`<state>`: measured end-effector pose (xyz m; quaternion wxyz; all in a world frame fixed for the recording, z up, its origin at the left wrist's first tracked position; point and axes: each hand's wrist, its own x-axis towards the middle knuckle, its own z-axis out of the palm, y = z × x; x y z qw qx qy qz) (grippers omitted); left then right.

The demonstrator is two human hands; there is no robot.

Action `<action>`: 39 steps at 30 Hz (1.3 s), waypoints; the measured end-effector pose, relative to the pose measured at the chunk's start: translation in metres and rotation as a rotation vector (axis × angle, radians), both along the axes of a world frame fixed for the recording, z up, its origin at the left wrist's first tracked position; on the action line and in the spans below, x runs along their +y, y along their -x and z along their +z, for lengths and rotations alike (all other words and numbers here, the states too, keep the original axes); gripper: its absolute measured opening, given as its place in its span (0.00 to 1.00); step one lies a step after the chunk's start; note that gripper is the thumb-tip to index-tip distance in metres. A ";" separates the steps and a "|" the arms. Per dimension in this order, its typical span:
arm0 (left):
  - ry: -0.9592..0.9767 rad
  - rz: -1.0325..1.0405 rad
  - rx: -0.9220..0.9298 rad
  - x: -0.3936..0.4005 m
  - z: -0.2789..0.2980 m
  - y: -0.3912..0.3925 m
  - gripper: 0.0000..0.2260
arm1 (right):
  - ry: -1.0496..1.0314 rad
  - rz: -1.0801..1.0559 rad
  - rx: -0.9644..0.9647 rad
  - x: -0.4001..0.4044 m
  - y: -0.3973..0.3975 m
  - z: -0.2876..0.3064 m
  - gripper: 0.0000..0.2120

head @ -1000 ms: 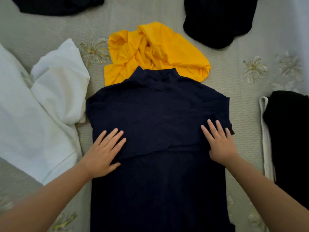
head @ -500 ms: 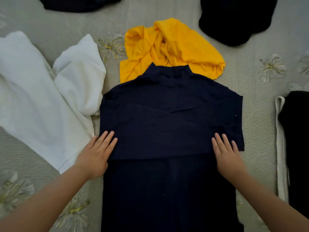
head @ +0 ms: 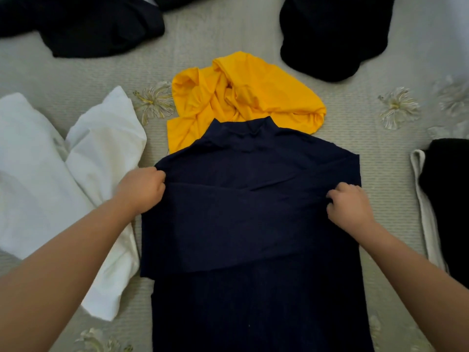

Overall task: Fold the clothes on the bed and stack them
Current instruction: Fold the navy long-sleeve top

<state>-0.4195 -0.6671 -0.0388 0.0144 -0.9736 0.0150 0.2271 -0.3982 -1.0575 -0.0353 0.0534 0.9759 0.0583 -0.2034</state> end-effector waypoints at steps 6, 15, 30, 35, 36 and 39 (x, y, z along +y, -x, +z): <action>-0.187 0.011 -0.103 0.012 0.000 0.013 0.06 | 0.074 -0.019 -0.127 0.014 -0.025 0.005 0.09; -0.134 0.138 -0.301 -0.004 -0.018 0.017 0.17 | 0.138 -0.086 -0.136 0.019 -0.015 -0.022 0.22; 0.160 0.102 -0.066 -0.096 -0.035 0.186 0.36 | -0.195 -0.106 -0.116 -0.064 0.192 -0.025 0.26; 0.199 0.071 0.096 -0.136 -0.031 0.283 0.36 | -0.187 -0.395 -0.048 -0.083 0.282 -0.005 0.16; 0.192 0.070 0.138 -0.142 -0.030 0.300 0.36 | -0.211 -0.385 -0.036 -0.084 0.298 -0.004 0.13; 0.181 0.058 0.186 -0.155 -0.029 0.342 0.35 | -0.341 -0.280 -0.015 -0.092 0.324 -0.004 0.10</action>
